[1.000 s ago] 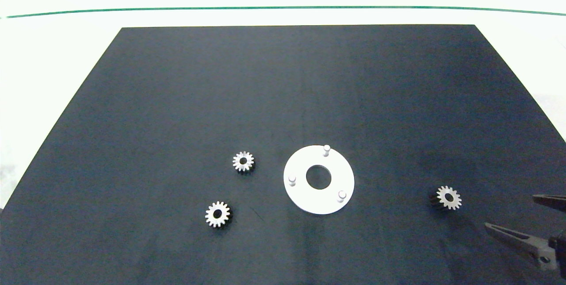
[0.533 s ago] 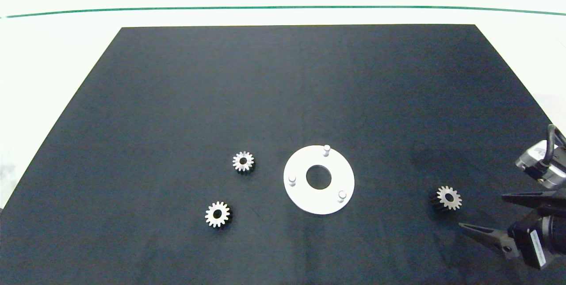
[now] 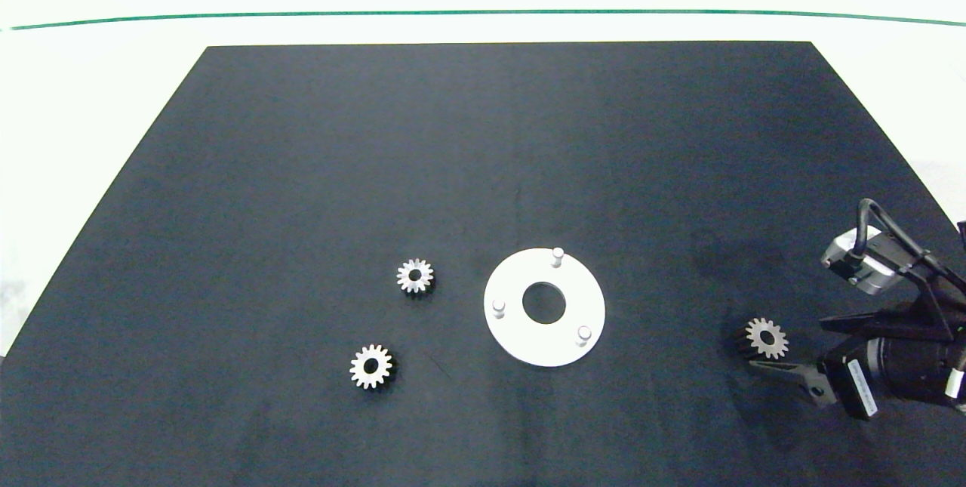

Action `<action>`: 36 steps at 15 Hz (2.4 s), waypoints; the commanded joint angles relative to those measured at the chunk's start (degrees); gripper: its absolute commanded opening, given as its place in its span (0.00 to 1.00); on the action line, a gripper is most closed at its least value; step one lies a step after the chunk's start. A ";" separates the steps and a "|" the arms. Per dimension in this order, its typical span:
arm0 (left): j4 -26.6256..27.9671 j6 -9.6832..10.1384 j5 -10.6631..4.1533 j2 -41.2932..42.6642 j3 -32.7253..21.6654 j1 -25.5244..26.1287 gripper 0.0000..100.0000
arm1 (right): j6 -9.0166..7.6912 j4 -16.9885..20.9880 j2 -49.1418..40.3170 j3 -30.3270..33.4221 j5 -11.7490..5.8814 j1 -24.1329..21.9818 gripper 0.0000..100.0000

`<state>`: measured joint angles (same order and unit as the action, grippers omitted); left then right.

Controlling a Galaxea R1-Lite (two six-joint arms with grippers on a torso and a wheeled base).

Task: Install three planetary gears onto the carrier pins

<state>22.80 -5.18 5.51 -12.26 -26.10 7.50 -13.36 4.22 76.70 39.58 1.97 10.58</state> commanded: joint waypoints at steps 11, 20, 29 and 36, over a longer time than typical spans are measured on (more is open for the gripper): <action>0.14 0.00 0.29 0.31 -1.06 0.24 1.00 | -0.26 -2.02 5.56 0.85 -0.04 0.23 0.80; 0.23 0.00 0.38 0.49 -1.41 0.24 1.00 | -0.26 -2.11 7.14 1.81 0.05 0.32 0.62; 0.23 0.00 0.47 0.40 -1.32 0.33 1.00 | -0.26 -3.78 8.11 1.64 0.40 0.23 0.44; 0.23 0.00 0.47 0.31 -1.23 0.33 1.00 | -0.35 -3.78 8.02 1.64 0.40 0.23 0.29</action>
<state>22.89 -5.17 5.95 -11.87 -27.37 7.83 -13.60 0.44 84.97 41.23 2.34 10.78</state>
